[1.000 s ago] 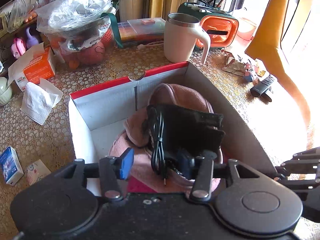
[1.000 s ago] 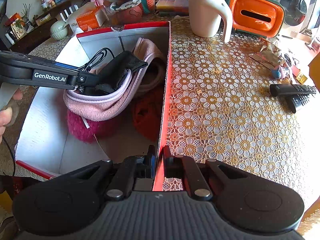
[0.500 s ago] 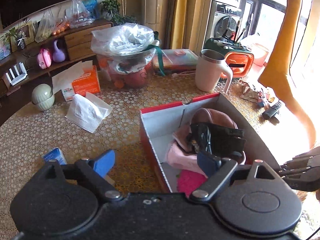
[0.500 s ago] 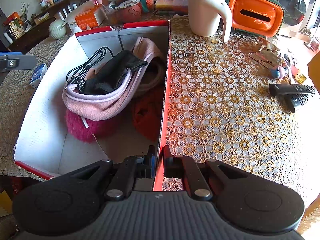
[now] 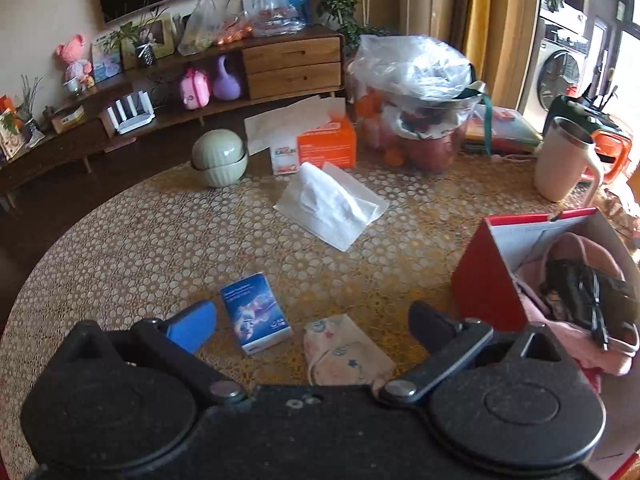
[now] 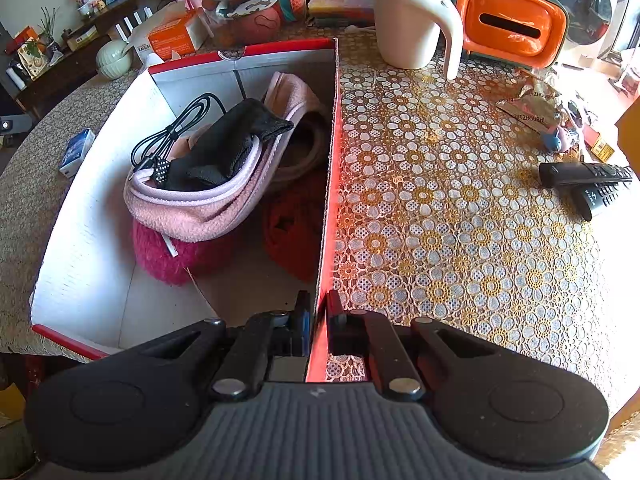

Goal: Organize objects
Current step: 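Move the left gripper to the blue tissue pack and grasp it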

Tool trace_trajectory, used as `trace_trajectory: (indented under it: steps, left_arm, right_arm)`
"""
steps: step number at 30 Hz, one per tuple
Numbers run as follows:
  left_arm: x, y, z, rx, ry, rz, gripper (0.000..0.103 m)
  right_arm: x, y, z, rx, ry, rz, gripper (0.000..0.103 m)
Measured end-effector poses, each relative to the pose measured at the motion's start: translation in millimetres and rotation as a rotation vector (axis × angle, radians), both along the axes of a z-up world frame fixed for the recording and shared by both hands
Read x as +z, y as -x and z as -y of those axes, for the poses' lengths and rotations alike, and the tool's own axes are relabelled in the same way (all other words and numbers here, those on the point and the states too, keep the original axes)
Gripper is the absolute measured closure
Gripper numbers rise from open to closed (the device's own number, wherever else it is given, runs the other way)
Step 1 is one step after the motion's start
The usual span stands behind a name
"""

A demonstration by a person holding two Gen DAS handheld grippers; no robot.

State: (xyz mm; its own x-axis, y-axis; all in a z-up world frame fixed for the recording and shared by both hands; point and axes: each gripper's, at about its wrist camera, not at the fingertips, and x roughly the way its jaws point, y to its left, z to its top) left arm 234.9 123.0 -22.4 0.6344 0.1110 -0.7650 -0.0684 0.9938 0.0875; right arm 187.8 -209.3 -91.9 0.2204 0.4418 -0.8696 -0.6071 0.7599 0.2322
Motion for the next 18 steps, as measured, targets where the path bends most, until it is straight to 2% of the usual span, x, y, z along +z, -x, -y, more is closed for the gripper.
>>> trace_trajectory:
  steps: [7,15,18]
  left_arm:
    - [-38,-27,-42,0.144,0.066,-0.060,0.001]
    - [-66,-55,-66,0.199,0.113,-0.085,0.002]
    - [-77,-65,-70,0.213,0.114,-0.103,0.006]
  right_arm:
    - [-1,-1,-3,0.004,0.014,-0.004,0.097]
    - [-7,0,-7,-0.003,0.038,-0.008,0.097]
    - [-10,1,-8,-0.010,0.044,-0.013,0.097]
